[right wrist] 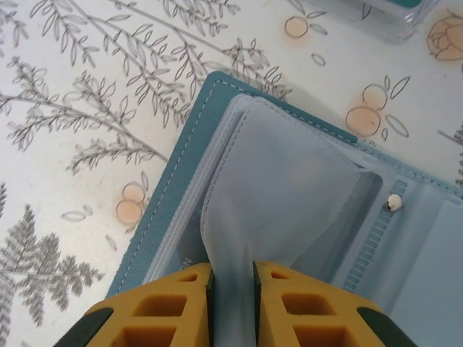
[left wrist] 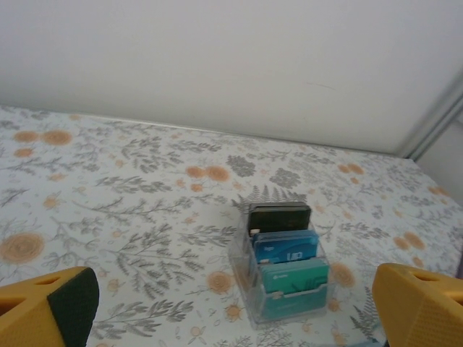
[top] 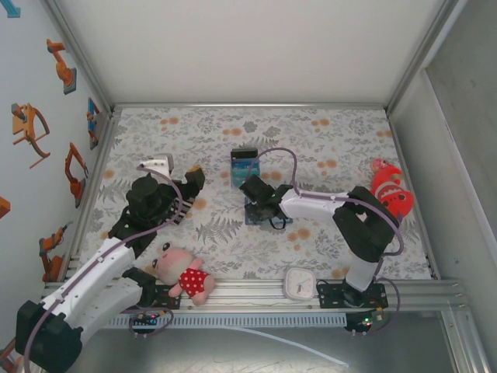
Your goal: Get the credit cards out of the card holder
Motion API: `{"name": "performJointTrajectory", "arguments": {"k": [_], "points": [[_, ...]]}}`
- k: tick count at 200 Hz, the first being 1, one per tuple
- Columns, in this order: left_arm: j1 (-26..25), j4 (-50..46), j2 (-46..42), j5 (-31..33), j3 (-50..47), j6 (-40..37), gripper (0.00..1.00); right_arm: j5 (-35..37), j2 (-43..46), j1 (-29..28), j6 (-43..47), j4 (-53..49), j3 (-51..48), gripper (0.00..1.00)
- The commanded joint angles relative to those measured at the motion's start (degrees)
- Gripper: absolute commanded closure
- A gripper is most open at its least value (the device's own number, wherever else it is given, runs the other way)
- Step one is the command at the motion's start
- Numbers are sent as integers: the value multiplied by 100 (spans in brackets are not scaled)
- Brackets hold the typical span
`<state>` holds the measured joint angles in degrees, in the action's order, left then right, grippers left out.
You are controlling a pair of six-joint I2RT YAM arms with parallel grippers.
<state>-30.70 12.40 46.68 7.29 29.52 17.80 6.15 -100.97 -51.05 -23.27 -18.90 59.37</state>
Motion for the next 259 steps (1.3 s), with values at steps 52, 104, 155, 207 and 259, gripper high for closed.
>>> {"name": "performJointTrajectory", "arguments": {"k": [52, 104, 155, 207, 259], "points": [[-981, 1253, 168, 933, -215, -767, 3, -123, 934, 39, 339, 158, -729, 79], [-1267, 1339, 711, 1131, 84, -982, 3, 299, 1250, 159, 79, 202, -1015, 69], [-1605, 933, 1404, 1466, 536, -1311, 3, 409, 1635, 390, -206, 334, -1367, 62], [-2050, 417, 2500, 2050, 1005, -1311, 3, 411, 1900, 720, -541, 360, -1669, 62], [-2321, -201, 3226, 1911, 1140, -1011, 3, 532, 2625, 1096, -742, 112, -1832, 61]]}}
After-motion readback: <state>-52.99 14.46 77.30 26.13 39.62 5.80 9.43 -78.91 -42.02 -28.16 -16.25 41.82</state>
